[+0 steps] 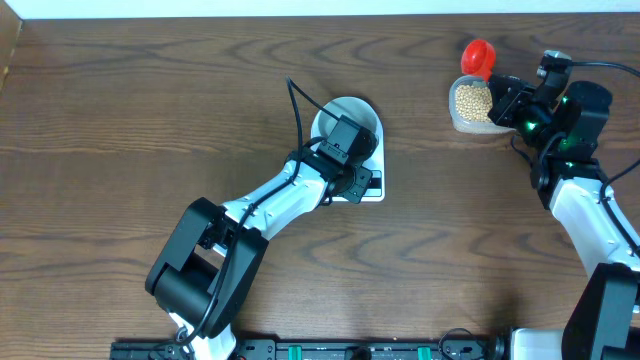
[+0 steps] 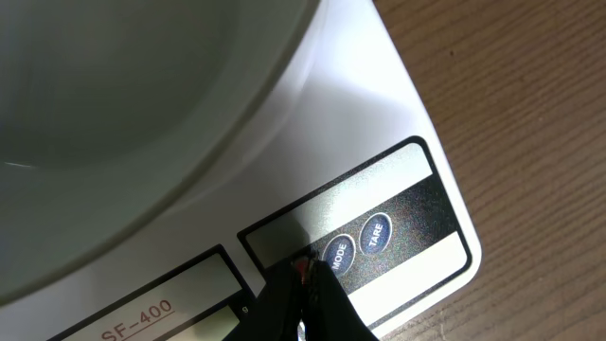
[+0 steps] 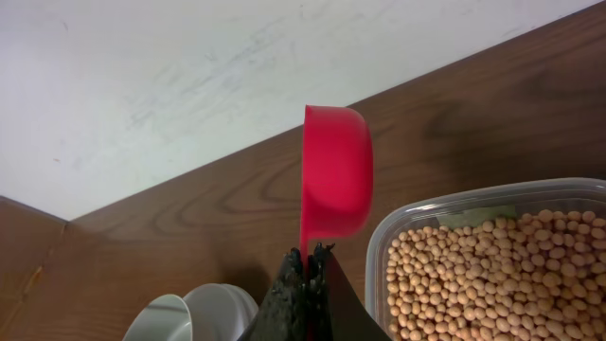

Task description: Scoop item into bowl and weigh 50g on scale

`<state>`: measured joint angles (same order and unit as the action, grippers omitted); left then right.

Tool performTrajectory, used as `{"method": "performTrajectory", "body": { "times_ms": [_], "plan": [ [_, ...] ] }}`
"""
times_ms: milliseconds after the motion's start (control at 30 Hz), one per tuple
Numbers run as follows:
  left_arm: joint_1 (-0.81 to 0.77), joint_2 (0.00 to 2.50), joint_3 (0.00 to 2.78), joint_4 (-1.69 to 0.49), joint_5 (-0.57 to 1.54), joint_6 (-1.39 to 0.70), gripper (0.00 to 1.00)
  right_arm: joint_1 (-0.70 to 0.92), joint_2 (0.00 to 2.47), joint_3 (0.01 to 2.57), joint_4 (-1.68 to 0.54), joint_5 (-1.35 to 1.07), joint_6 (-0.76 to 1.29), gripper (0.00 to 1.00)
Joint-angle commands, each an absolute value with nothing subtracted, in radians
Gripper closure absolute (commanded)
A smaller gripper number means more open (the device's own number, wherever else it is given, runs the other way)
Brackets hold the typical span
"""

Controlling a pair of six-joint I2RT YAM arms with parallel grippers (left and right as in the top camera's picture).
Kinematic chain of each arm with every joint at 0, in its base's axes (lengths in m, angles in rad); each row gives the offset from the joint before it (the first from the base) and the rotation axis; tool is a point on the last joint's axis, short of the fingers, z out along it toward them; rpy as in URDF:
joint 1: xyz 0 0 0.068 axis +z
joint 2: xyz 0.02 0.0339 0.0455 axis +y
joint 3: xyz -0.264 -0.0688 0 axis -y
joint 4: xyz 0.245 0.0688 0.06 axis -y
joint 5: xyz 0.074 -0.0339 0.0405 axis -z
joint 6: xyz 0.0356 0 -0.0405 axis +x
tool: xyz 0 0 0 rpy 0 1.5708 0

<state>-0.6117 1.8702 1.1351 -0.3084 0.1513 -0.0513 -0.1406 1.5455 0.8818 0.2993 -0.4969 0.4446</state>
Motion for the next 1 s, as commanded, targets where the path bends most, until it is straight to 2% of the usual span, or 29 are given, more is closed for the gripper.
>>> {"method": "performTrajectory", "body": {
  "times_ms": [0, 767, 967],
  "plan": [
    [-0.612, 1.877, 1.148, -0.308, 0.149, -0.047, 0.93, -0.136, 1.544, 0.9, 0.302, -0.488, 0.455, 0.99],
    [-0.612, 1.929, 1.135, -0.298, 0.198, -0.057, 0.93, -0.136, 1.544, 0.9, 0.301, -0.488, 0.456, 0.99],
    [-0.612, 1.929, 1.135, -0.329, 0.142, -0.057, 0.93, -0.136, 1.544, 0.9, 0.3, -0.488, 0.456, 0.99]
  ]
}}
